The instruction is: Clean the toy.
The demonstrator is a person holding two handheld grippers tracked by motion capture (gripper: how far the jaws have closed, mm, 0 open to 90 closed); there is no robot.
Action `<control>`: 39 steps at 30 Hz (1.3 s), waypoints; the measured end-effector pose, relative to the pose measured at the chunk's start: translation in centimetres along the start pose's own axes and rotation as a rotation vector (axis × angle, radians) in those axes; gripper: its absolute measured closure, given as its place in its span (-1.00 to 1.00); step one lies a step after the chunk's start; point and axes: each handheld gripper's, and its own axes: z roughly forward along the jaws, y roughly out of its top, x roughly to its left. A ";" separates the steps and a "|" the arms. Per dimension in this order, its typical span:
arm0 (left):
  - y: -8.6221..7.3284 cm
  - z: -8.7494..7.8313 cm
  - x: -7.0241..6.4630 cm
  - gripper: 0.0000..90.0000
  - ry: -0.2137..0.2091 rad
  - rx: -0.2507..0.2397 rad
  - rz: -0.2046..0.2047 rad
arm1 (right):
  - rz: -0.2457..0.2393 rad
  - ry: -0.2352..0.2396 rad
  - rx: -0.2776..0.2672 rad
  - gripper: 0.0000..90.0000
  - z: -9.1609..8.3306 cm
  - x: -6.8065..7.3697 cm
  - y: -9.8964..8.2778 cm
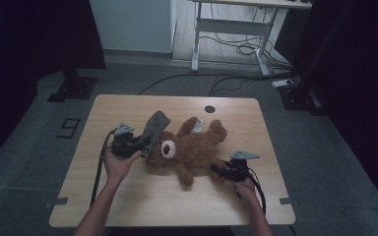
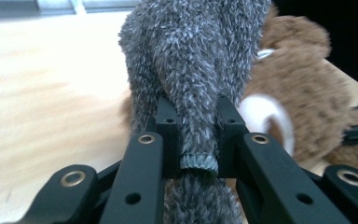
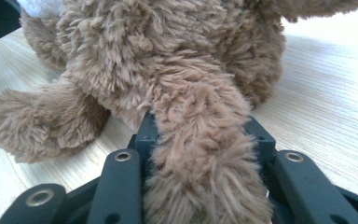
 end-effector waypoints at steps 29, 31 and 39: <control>-4.2 2.3 -3.1 0.74 -0.022 0.020 0.101 | -0.046 -0.041 -0.079 -0.36 -2.2 1.1 1.3; -4.6 2.1 -3.4 0.74 -0.028 0.013 0.100 | -0.071 -0.041 -0.076 -0.40 -1.7 1.9 2.0; -5.6 1.4 -3.7 0.74 -0.043 -0.001 0.096 | -0.148 -0.042 -0.048 -0.21 0.3 3.5 3.4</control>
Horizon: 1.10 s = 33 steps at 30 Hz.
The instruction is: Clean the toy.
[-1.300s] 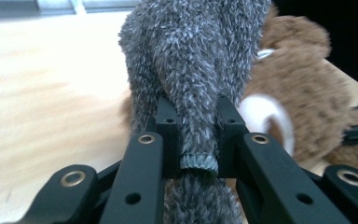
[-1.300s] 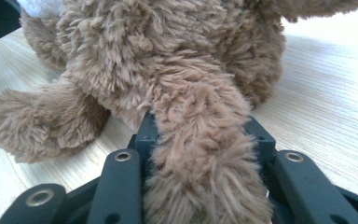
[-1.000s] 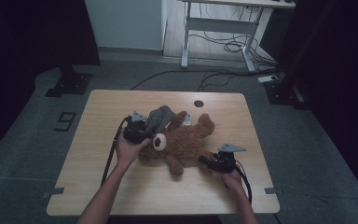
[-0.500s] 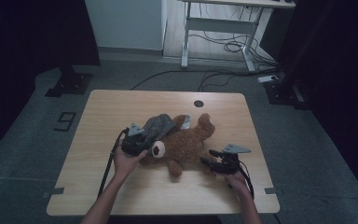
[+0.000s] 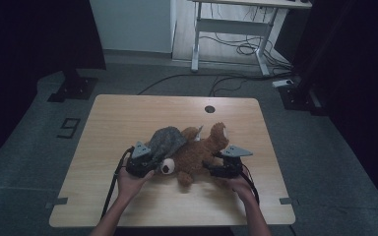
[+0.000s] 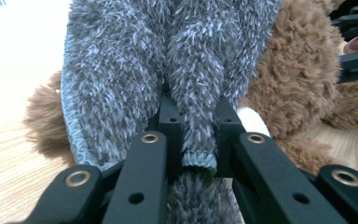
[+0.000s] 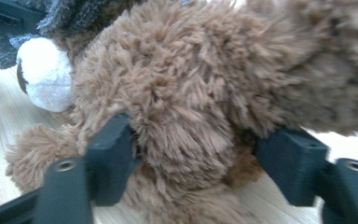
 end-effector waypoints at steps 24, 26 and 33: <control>6.2 1.8 -3.1 0.70 -0.067 0.024 -0.003 | 0.020 0.059 0.035 0.47 -0.2 0.1 -2.5; 5.9 3.3 -2.9 0.70 -0.059 0.075 -0.014 | 0.019 0.059 0.035 0.47 -0.3 0.0 -2.6; 4.5 2.7 -1.8 0.70 -0.061 0.065 -0.036 | -0.002 0.062 0.051 0.48 -0.2 0.1 -2.7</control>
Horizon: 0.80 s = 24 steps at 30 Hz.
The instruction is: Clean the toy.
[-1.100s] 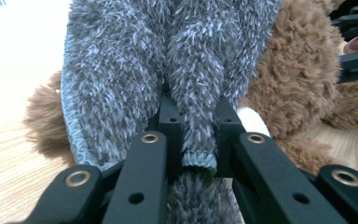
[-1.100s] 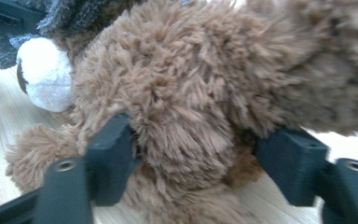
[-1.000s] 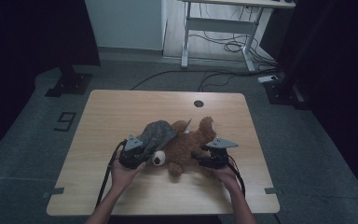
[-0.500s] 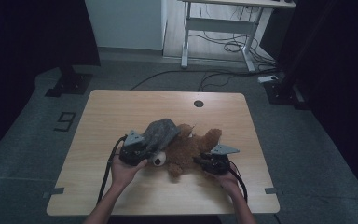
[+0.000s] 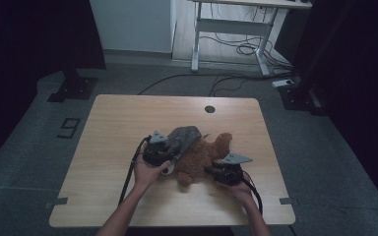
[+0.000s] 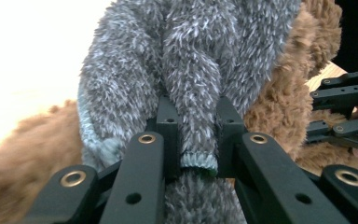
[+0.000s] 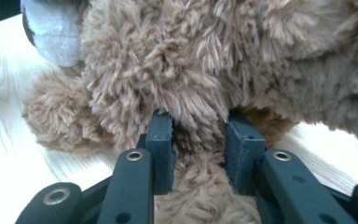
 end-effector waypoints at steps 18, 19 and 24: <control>-5.3 -4.4 6.6 0.71 0.146 0.027 -0.110 | 0.005 -0.001 0.013 0.49 0.1 -0.1 0.0; -5.7 -4.1 6.8 0.71 0.159 0.046 -0.109 | 0.004 -0.003 0.015 0.49 0.1 0.0 0.0; -6.9 -3.3 7.6 0.71 0.150 0.089 -0.133 | 0.006 -0.004 0.016 0.49 0.1 0.0 -0.1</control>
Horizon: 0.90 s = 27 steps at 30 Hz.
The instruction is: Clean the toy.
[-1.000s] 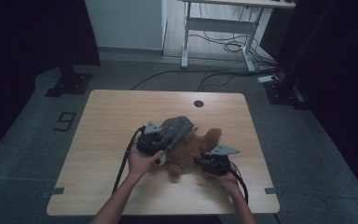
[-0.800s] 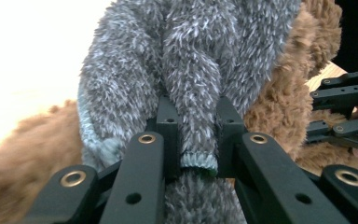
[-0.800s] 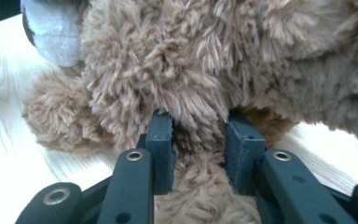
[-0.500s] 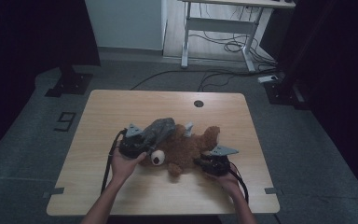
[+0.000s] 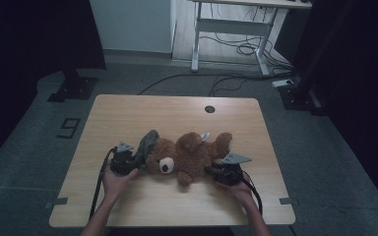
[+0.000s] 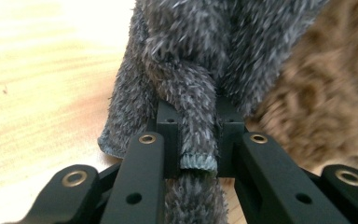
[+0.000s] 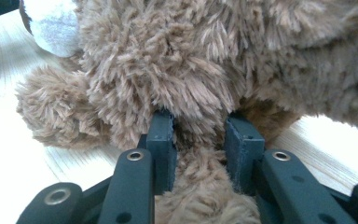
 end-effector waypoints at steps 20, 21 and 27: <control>8.8 1.5 -9.1 0.70 -0.109 -0.057 0.164 | 0.000 -0.002 0.002 0.49 0.1 0.0 0.0; 8.5 2.1 -9.3 0.70 -0.099 -0.041 0.173 | -0.001 -0.003 0.002 0.49 0.0 0.0 0.0; 7.7 2.0 -8.4 0.70 -0.103 -0.047 0.166 | -0.004 -0.010 0.014 0.50 0.1 0.1 0.0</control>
